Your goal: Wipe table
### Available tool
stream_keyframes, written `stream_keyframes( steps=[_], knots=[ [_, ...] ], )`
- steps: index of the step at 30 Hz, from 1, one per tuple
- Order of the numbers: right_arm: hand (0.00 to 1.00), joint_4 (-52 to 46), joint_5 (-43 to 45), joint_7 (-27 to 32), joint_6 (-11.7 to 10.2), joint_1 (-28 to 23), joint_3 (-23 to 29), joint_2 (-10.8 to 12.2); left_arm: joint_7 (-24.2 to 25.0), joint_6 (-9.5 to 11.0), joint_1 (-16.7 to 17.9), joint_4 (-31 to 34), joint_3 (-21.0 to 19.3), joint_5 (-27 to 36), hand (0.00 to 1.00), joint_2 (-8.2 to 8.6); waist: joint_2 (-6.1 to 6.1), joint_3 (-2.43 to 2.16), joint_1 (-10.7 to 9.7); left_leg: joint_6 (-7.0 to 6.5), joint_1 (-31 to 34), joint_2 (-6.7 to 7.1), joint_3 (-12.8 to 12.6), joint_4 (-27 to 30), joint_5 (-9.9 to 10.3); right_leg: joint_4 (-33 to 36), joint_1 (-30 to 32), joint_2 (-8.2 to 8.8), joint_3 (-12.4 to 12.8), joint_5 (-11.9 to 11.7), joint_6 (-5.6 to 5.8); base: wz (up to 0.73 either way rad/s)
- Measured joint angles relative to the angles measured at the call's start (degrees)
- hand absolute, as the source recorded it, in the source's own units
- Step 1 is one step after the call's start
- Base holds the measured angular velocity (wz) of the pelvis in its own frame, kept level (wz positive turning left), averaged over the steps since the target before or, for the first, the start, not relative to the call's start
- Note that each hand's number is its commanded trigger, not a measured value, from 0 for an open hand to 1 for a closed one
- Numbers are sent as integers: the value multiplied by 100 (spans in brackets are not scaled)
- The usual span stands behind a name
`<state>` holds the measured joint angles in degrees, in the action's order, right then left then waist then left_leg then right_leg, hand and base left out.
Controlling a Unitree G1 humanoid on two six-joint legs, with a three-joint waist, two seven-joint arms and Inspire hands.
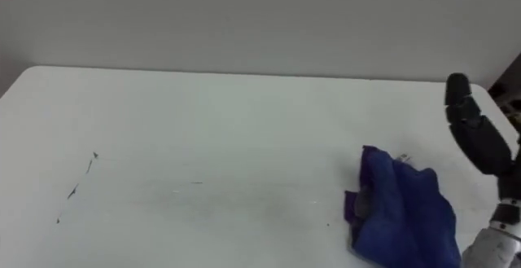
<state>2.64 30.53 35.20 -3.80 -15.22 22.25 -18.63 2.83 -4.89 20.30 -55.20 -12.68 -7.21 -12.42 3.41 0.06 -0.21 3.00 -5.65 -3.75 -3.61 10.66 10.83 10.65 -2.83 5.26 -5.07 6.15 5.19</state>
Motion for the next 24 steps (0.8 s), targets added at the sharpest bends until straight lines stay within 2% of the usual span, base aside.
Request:
stream_keyframes(
  steps=[3,6,9,12,13,16,18,24],
  knots=[
    [0,103,-173,166,1,63,192,-5,119,0,18,-68,-28,87,0,0,39,19,-109,0,9,0,-9,0,1,2,46,0,7,6,0,-3],
    [0,143,-286,259,11,63,326,-4,211,1,53,-100,-74,95,0,4,55,-10,-147,-2,34,-5,-97,-6,6,30,163,4,42,23,-4,-13],
    [0,335,-445,304,8,61,545,-20,244,3,58,-116,-172,148,0,0,60,-29,-289,-20,103,-7,-100,-5,-7,42,182,4,45,-21,-50,0],
    [0,623,-1145,328,19,44,861,-21,243,8,116,-115,-337,166,0,-12,123,-18,-332,-33,93,-10,-102,-6,-14,81,179,1,47,-26,-51,0],
    [0,730,-1415,406,11,-17,951,-22,243,7,164,-99,-410,164,0,-14,92,-31,-367,-27,89,-12,-102,2,-9,77,177,1,53,-16,-39,0],
    [0,1542,-2143,662,18,-30,1043,-51,228,2,248,-95,-466,208,0,-48,124,-74,-414,-2,85,-27,-103,56,38,17,177,-3,46,9,-21,0],
    [0,1998,-2651,747,34,-108,1056,-54,227,-8,250,-94,-478,235,0,-50,122,-73,-432,-2,99,-33,-103,87,55,22,175,-6,42,12,-20,0],
    [0,3583,-5014,774,83,-139,1229,-99,112,-14,252,3,-742,495,0,-50,118,-69,-589,-1,126,-40,-107,74,54,20,204,-11,43,33,-43,0]
  ],
)
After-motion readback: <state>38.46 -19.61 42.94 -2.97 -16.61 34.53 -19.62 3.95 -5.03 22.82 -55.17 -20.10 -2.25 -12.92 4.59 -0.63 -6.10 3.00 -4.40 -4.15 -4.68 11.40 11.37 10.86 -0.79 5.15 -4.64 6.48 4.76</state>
